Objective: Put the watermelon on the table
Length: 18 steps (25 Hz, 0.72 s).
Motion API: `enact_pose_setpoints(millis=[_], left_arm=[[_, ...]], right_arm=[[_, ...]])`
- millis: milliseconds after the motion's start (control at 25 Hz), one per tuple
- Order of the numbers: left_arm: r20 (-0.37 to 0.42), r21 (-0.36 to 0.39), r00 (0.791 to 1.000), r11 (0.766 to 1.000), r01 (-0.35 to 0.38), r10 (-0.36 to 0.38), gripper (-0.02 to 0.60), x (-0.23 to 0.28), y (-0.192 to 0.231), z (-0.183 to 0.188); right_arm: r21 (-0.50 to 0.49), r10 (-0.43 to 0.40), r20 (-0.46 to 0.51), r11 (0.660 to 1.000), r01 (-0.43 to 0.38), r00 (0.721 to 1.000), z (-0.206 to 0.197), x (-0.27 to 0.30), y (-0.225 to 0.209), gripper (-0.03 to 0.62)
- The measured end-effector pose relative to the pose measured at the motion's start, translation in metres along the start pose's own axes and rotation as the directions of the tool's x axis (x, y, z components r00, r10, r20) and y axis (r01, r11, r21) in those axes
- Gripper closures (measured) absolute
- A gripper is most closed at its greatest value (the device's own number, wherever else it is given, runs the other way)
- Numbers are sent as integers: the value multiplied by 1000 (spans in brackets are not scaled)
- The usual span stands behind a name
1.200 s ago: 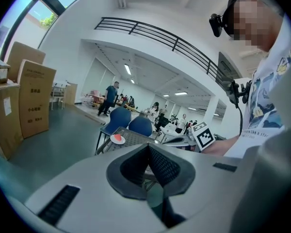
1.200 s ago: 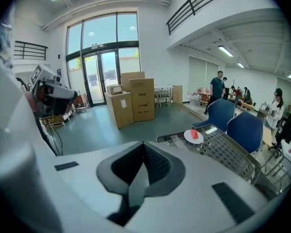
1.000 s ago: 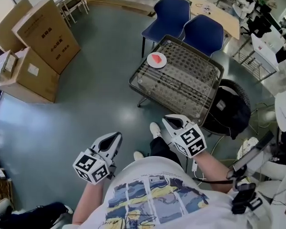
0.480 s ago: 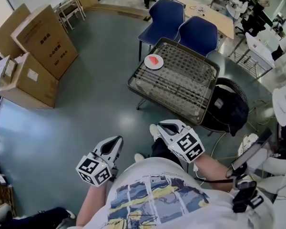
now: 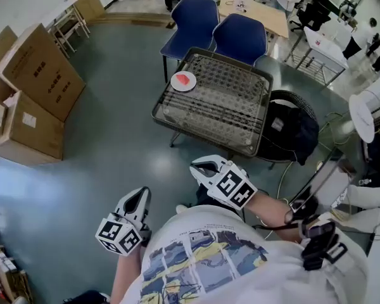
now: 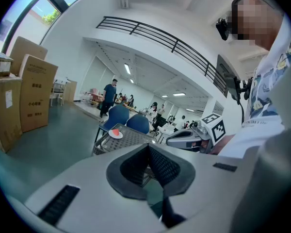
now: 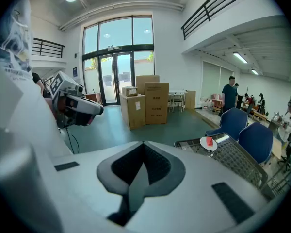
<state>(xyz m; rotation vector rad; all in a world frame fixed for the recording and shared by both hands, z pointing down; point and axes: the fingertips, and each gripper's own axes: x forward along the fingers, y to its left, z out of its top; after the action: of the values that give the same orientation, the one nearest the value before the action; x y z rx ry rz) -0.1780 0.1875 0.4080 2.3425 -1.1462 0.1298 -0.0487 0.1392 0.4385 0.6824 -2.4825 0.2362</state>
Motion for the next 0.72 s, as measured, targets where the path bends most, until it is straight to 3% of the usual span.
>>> enact_pose_setpoints(millis=[520,720], left_arm=[[-35,4,999,999,32,-32,572,6,0,13],[-52,-1,998,999,41,-41,572,27,12,20]], right_arm=[[15,-6,-31,1000,6,1000,3,4,-4,585],[17,-8,-51,1000,9,999,5,15,-27,585]])
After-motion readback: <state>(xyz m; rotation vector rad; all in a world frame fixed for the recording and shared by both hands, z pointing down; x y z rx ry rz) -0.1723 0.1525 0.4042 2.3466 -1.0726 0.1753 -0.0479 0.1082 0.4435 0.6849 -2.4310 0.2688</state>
